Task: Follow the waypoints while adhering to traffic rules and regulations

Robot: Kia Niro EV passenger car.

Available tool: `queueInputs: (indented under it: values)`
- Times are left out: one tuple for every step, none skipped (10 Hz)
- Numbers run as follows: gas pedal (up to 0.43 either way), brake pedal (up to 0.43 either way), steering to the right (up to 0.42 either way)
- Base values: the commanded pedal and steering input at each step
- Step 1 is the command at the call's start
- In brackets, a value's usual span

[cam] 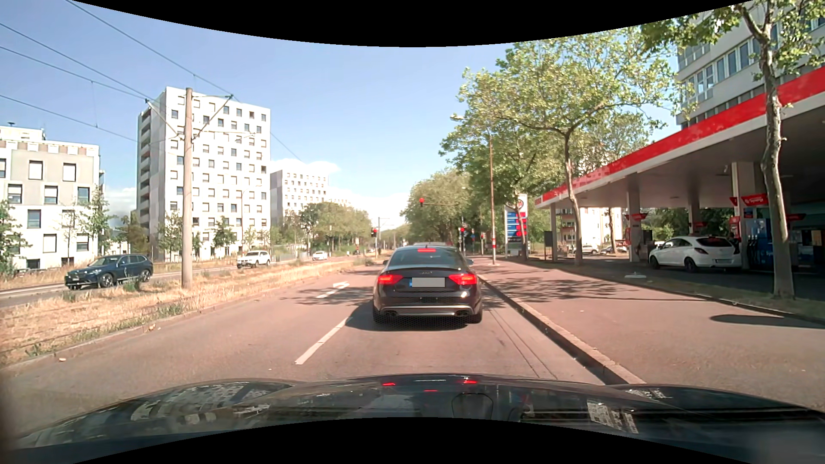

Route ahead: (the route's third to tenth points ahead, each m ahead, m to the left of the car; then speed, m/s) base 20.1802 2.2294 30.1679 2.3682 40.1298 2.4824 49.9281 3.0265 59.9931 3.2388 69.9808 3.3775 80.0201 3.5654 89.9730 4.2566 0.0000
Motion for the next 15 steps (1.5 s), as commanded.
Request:
queueInputs:
  values:
    - [0.000,0.000,-0.010]
    - [0.000,0.000,-0.010]
    - [0.000,0.000,-0.010]
    - [0.000,0.000,-0.010]
    - [0.000,0.000,-0.010]
    - [0.000,0.000,-0.010]
    - [0.000,0.000,-0.010]
    - [0.000,0.000,-0.010]
    - [0.000,0.000,-0.010]
    - [0.000,0.000,-0.010]
    - [0.000,0.000,-0.010]
    - [0.000,0.000,-0.010]
    - [0.000,0.000,-0.010]
    - [0.000,0.000,-0.010]
    - [0.000,0.000,-0.010]
